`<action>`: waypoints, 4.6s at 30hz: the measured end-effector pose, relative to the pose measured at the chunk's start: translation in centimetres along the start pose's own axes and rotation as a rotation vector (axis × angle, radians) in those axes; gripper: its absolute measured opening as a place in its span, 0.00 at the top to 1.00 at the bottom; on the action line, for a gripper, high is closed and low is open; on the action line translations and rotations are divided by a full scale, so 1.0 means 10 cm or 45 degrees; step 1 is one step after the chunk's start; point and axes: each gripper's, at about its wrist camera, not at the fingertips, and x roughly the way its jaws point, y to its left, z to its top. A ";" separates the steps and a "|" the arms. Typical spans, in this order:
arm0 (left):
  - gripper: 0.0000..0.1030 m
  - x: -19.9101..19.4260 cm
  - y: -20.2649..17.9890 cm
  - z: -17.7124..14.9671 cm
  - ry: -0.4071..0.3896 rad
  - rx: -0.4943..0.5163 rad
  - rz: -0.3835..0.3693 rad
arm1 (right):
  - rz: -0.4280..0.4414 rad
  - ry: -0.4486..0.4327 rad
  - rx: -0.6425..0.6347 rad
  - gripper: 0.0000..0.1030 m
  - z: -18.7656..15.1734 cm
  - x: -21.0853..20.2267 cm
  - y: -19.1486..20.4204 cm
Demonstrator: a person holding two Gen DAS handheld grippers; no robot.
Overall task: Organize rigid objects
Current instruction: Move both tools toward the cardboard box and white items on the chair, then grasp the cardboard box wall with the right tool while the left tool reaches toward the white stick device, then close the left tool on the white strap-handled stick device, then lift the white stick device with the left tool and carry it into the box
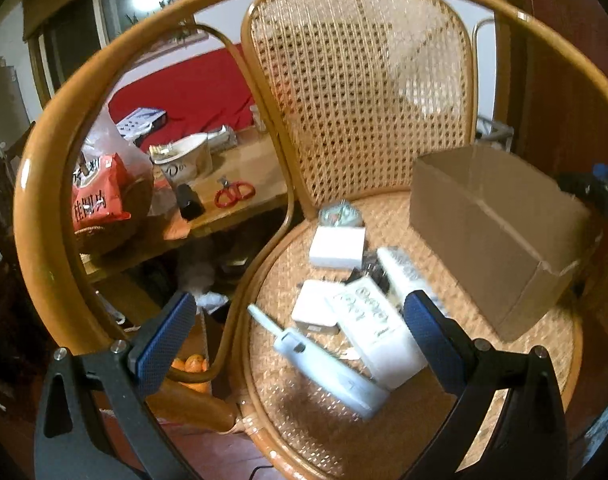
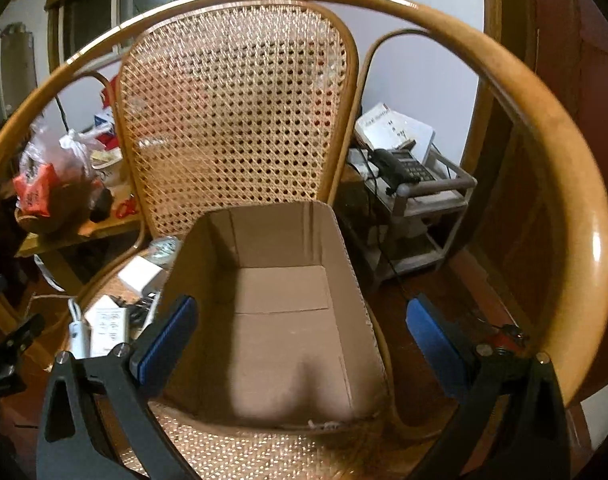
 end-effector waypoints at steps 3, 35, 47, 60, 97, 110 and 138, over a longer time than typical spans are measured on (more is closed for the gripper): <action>0.00 0.06 0.02 -0.04 0.041 0.009 -0.008 | -0.034 0.049 -0.012 0.00 -0.01 0.12 0.00; 0.05 0.36 0.06 -0.17 0.221 0.046 -0.160 | -0.107 0.368 -0.035 0.90 -0.20 0.83 -0.19; 0.46 0.56 0.00 -0.29 0.380 0.044 -0.193 | -0.080 0.376 -0.042 0.90 -0.23 0.83 -0.21; 0.46 0.85 0.00 -0.43 0.554 -0.069 -0.303 | -0.094 0.358 -0.049 0.90 -0.23 0.81 -0.19; 0.72 0.80 0.22 -0.46 0.506 -0.123 -0.424 | -0.065 0.385 -0.027 0.90 -0.28 0.84 -0.17; 0.75 0.77 0.31 -0.47 0.481 -0.079 -0.417 | -0.064 0.388 -0.025 0.90 -0.28 0.84 -0.16; 0.75 0.09 0.31 -0.02 0.095 -0.065 -0.440 | -0.059 0.394 -0.027 0.90 -0.29 0.83 -0.16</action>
